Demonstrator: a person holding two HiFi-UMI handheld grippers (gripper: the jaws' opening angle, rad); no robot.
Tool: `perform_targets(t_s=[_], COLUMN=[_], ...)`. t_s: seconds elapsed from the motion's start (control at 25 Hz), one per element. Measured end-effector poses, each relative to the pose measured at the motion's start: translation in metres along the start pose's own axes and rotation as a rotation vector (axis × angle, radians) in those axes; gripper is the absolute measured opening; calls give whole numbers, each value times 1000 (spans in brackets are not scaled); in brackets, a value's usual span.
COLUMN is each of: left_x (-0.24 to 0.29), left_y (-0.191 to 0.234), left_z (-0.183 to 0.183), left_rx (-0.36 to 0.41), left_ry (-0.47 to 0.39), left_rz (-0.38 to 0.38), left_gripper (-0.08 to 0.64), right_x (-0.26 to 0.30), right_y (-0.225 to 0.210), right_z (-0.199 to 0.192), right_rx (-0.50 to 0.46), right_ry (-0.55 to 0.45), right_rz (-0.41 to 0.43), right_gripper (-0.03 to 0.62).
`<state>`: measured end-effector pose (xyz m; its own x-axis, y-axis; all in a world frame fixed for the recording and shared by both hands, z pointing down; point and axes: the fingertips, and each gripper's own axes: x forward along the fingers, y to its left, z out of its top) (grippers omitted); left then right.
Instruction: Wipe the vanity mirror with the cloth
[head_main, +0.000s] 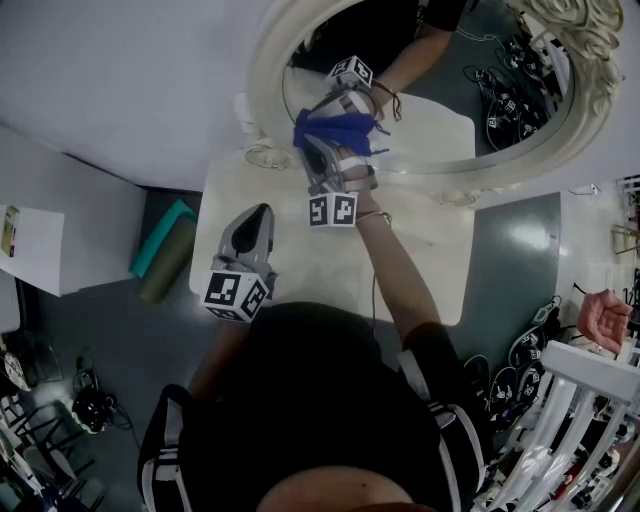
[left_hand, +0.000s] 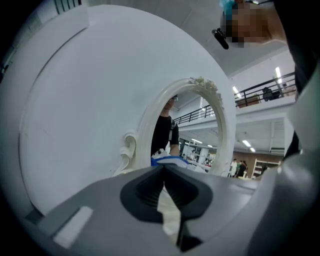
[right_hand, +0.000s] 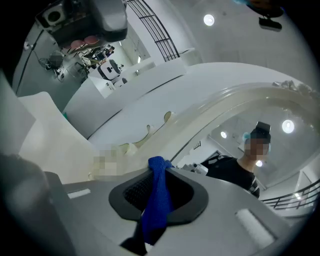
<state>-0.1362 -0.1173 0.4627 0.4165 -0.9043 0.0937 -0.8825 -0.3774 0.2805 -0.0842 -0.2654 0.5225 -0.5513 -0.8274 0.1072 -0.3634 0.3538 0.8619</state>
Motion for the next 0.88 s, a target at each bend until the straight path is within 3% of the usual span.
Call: perform_targets(t_s=[0.2,0.4,0.52,0.64,0.88], left_x=[1,-1,-7,-8,-3], left_y=[1,-5,-13,-12,-15], left_z=[4,9,15,21,26], left_rx=[6,17,25,31,14], left_ry=[-6,-32,-50,-65,-75], left_rz=[-9,-23,-32,-35,-62], left_gripper=[11,11,11,11,11], right_x=[-2,-4,-19,-42,-106], right_y=[23,30,17,-35,-170], right_z=[-30,-35,-24,-4,7], right_rx=[32,51,117,352,1120], right_ry=[54,94,36,-83,-342], right_rz=[88,164,132,-25,-346], right_gripper=[48,51,55,56,58])
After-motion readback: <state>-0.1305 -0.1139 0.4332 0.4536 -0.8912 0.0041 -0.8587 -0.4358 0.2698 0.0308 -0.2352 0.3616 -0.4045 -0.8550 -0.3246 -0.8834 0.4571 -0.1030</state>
